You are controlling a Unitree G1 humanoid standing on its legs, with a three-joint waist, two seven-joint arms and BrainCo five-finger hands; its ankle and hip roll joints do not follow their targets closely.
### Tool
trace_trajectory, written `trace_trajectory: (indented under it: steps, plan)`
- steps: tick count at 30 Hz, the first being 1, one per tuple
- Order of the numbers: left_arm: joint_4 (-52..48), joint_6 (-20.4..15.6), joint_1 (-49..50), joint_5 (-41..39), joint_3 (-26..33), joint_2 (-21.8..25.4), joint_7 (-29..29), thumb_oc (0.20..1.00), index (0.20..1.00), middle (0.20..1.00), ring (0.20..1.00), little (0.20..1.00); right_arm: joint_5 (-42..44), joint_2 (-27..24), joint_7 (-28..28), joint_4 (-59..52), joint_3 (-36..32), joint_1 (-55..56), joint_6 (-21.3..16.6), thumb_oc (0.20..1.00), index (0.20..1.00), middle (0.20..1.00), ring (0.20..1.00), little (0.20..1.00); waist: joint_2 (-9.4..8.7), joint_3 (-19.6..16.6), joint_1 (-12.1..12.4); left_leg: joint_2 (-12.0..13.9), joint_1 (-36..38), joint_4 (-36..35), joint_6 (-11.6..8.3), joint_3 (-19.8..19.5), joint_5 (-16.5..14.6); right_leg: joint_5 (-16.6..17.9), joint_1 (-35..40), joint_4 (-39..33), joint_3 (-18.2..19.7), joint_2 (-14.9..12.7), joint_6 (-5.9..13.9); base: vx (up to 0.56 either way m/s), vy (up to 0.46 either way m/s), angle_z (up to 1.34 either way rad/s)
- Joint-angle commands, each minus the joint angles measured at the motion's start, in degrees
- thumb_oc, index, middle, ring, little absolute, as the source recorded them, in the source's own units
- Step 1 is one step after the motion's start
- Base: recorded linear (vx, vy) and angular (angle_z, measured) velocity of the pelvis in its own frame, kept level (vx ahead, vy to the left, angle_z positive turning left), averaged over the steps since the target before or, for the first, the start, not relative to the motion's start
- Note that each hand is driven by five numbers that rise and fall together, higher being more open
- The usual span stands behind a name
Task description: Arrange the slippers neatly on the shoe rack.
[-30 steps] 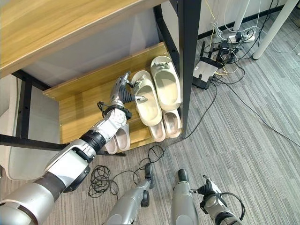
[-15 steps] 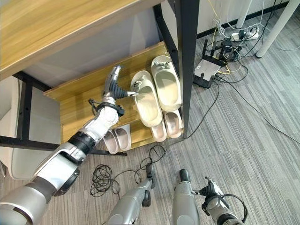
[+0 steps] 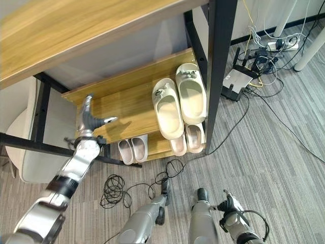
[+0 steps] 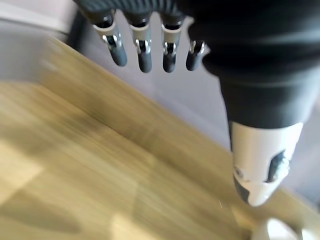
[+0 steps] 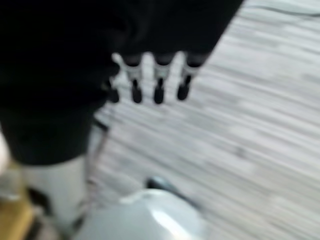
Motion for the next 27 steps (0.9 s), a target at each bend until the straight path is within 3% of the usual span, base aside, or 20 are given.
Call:
trace_trajectory:
  steps: [1,6,14,18,27]
  plan:
    - [-4.07,-3.95,1.50,0.26,2.81,1.99,0.40,1.000,1.000,1.000,1.000,1.000,-1.54,2.37,-0.23,-3.97,-0.83,1.07,-1.52,1.000,1.000,1.000,1.000,1.000,-1.14,-1.59,0.55,-2.42,-1.82,7.09,-0.02,-1.50,-6.64,-0.35,4.60,-5.77,0.59,-1.69,3.29,0.02,-0.026,0.13]
    - [-12.03,-6.69,11.98,-0.17,3.33,2.52,-4.21,1.000,1.000,1.000,1.000,1.000,-1.71,1.88,-0.21,-5.19,-2.13,0.86,-1.76,1.000,1.000,1.000,1.000,1.000,-3.17,-3.02,2.69,-2.40,0.40,6.78,-0.09,-2.86,-6.86,0.12,8.40,-8.04,-1.55,-1.91,3.19,0.02,-0.043,0.17]
    - [-18.60,-8.73,17.56,-1.52,0.93,4.18,-9.81,1.000,1.000,1.000,1.000,1.000,-1.74,1.86,-0.13,-5.70,-3.16,3.57,-2.65,1.000,1.000,1.000,1.000,1.000,-6.34,-5.19,3.62,-2.31,2.96,5.74,-0.26,-4.47,-6.89,1.46,13.13,-12.77,-4.57,-2.54,3.51,0.03,-0.042,0.18]
    - [-24.39,-9.90,20.88,-5.54,-0.27,5.27,-14.32,1.000,1.000,1.000,1.000,1.000,-1.63,2.49,-0.28,-6.35,-3.77,5.50,-2.75,1.000,1.000,1.000,1.000,1.000,-6.88,-6.07,3.71,-2.18,3.61,5.73,-0.15,-4.68,-7.06,1.80,14.66,-14.16,-4.96,-2.43,3.48,0.02,-0.018,0.04]
    - [-27.88,-10.27,24.54,-5.12,-5.81,8.04,-19.52,1.000,1.000,1.000,1.000,1.000,-1.73,2.34,-0.63,-9.65,-2.61,4.10,-3.52,1.000,1.000,1.000,1.000,1.000,-7.34,-7.10,3.54,-2.07,4.35,5.27,-0.07,-5.34,-7.16,1.69,15.54,-14.44,-5.63,-2.29,3.51,0.01,-0.004,0.03]
